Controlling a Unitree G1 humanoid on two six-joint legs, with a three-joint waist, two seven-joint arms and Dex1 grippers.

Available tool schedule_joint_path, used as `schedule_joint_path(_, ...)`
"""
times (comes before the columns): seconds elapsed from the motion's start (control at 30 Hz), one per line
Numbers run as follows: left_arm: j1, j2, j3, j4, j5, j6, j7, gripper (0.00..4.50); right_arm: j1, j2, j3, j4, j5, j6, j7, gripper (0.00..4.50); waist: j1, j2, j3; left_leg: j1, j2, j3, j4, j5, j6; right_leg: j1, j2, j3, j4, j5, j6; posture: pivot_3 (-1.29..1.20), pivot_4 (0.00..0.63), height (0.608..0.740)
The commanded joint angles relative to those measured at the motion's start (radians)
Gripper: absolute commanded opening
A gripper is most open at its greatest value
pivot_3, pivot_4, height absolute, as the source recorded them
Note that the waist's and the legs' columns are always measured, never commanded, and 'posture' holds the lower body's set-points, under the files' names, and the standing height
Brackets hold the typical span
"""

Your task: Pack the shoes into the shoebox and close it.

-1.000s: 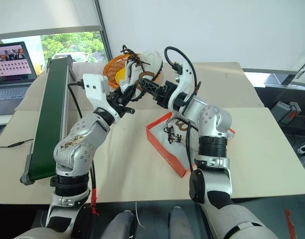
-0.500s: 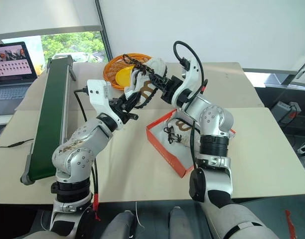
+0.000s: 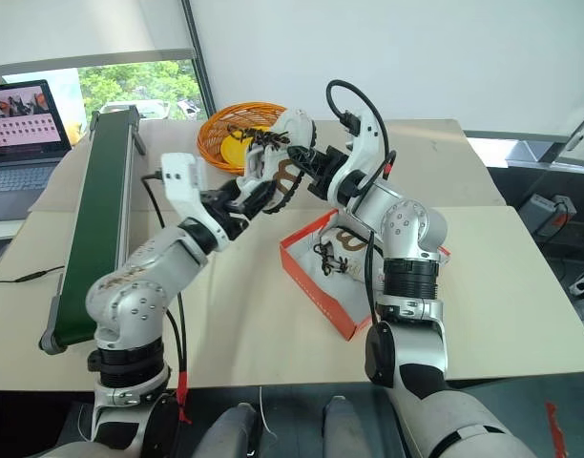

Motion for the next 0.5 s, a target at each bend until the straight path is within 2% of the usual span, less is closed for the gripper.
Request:
schedule_joint_path(0.03,-0.007,0.036,0.043,-0.045,-0.061,0.03,-0.009,3.48,-0.014,-0.051,0.04,-0.083,-0.011,0.014,0.017,0.36,0.001,0.0,0.0,0.0,0.0,0.0,0.0,0.0,0.0,0.0,0.0,0.0,0.0,0.0,0.0,0.0,0.15,0.74)
schedule_joint_path(0.2,0.042,0.161,0.073,-0.013,-0.049,0.033,-0.06,3.48,-0.01,-0.293,0.282,-0.207,-0.12,0.041,0.196,0.36,0.002,0.0,0.0,-0.001,0.0,0.0,0.0,0.0,0.0,0.0,0.0,0.0,-0.001,0.0,0.0,0.0,0.15,0.74)
schedule_joint_path(0.3,0.056,0.196,0.074,0.009,-0.033,0.017,-0.067,3.48,-0.005,-0.437,0.407,-0.29,-0.146,0.057,0.337,0.36,0.003,0.0,0.0,-0.001,0.0,0.0,0.0,-0.001,0.001,0.0,0.0,-0.001,-0.003,0.0,0.0,0.0,0.15,0.74)
schedule_joint_path(0.4,0.064,0.228,0.048,0.01,-0.019,0.002,-0.096,3.48,-0.011,-0.537,0.49,-0.325,-0.178,0.053,0.439,0.36,0.001,0.0,0.0,-0.001,0.0,0.0,0.0,-0.001,0.001,0.001,0.0,-0.001,-0.005,0.0,0.001,0.0,0.15,0.74)
schedule_joint_path(0.5,0.082,0.266,0.0,-0.006,0.008,-0.02,-0.144,3.48,-0.014,-0.586,0.532,-0.341,-0.194,0.056,0.508,0.36,0.002,0.0,0.0,-0.001,0.0,0.0,0.0,-0.001,0.001,0.002,0.0,-0.001,-0.005,0.0,0.001,0.0,0.15,0.74)
